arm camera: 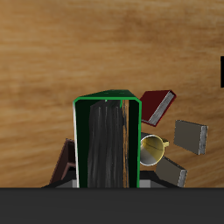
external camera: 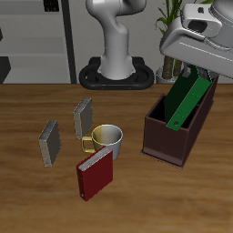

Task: Place the green book into the left desk caddy's back compartment

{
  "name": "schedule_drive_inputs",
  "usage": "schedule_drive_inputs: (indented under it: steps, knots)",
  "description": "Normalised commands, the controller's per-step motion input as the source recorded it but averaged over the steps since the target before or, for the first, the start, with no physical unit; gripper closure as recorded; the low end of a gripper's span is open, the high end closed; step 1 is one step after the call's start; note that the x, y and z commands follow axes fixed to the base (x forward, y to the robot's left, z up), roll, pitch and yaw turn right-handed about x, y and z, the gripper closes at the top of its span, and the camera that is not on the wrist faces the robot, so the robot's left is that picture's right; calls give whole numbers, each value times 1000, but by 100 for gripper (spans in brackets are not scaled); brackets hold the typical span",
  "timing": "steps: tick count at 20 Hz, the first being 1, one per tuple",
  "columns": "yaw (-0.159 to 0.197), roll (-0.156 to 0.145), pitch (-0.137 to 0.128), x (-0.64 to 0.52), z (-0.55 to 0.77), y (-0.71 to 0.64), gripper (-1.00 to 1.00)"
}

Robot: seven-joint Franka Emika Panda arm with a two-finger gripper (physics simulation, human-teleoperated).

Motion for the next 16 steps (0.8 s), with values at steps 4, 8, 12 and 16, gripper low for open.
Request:
schedule_drive_inputs:
  steps: [4,8,12,16]
  knots:
    - [2,-9,-9,-14,-69,-46,100]
    - [-48,-25,-10,-73,-160,-2,100]
    - [22,-7,-6,-156,-127,131,100]
    - [40,-14,-20,-242,-19,80,100]
